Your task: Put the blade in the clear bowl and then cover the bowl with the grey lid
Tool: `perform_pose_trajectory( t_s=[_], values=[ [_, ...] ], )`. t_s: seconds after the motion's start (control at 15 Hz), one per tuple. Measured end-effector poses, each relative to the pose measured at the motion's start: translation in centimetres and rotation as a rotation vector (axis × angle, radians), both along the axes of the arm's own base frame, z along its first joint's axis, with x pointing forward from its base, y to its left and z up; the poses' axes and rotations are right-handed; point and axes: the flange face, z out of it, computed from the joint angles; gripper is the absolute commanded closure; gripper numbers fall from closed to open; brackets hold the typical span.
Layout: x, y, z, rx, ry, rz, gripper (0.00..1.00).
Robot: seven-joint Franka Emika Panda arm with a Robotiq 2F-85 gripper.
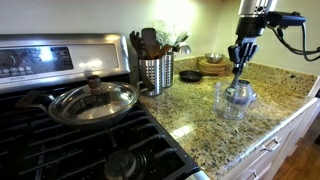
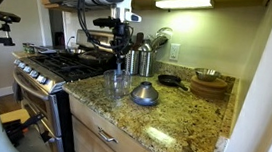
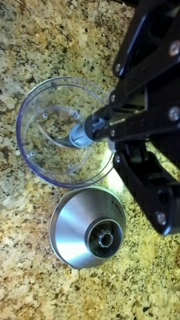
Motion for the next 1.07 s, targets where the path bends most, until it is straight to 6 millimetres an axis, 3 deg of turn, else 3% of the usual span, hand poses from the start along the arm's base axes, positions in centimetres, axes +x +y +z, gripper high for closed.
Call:
perform_pose_trajectory(
  t_s=[1.07],
  values=[
    [0.1, 0.2, -1.2, -0.001, 0.024, 0.030, 0.94]
  ],
)
